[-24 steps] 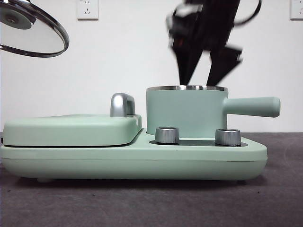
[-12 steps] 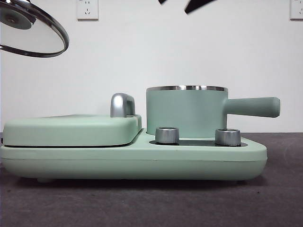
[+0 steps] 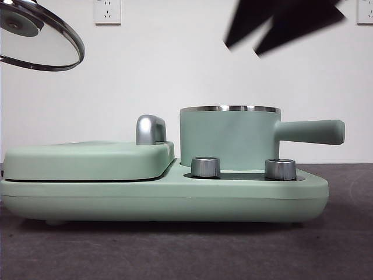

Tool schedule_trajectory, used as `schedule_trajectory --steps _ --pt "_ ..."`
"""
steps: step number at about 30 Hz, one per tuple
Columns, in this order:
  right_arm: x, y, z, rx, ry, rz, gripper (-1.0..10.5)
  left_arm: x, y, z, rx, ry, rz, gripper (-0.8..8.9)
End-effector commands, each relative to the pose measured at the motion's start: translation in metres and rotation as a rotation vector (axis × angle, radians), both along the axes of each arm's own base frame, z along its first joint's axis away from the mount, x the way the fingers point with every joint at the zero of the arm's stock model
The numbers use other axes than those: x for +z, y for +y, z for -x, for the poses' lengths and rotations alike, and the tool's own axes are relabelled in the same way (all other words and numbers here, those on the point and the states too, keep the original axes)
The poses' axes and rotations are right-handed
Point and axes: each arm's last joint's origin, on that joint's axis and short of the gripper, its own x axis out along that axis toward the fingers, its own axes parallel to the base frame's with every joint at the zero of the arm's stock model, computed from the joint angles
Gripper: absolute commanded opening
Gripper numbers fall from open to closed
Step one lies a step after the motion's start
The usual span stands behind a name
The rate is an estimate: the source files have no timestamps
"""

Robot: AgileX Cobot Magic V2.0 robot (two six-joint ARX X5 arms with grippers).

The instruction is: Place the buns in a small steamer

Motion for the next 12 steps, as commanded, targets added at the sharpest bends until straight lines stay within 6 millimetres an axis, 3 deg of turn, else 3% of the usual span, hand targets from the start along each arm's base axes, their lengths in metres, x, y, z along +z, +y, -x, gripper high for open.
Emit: schedule_trajectory --steps 1,4,12 --pt "-0.006 -0.008 0.010 -0.042 0.029 0.003 3.0 0.007 -0.002 -0.001 -0.014 -0.039 0.019 0.14" --pt "-0.010 -0.023 0.023 -0.097 0.034 0.033 3.0 0.008 -0.005 -0.001 -0.051 -0.042 0.041 0.14" --pt "0.005 -0.075 0.058 -0.238 -0.064 -0.013 3.1 0.006 -0.028 -0.013 -0.130 -0.055 0.112 0.14"
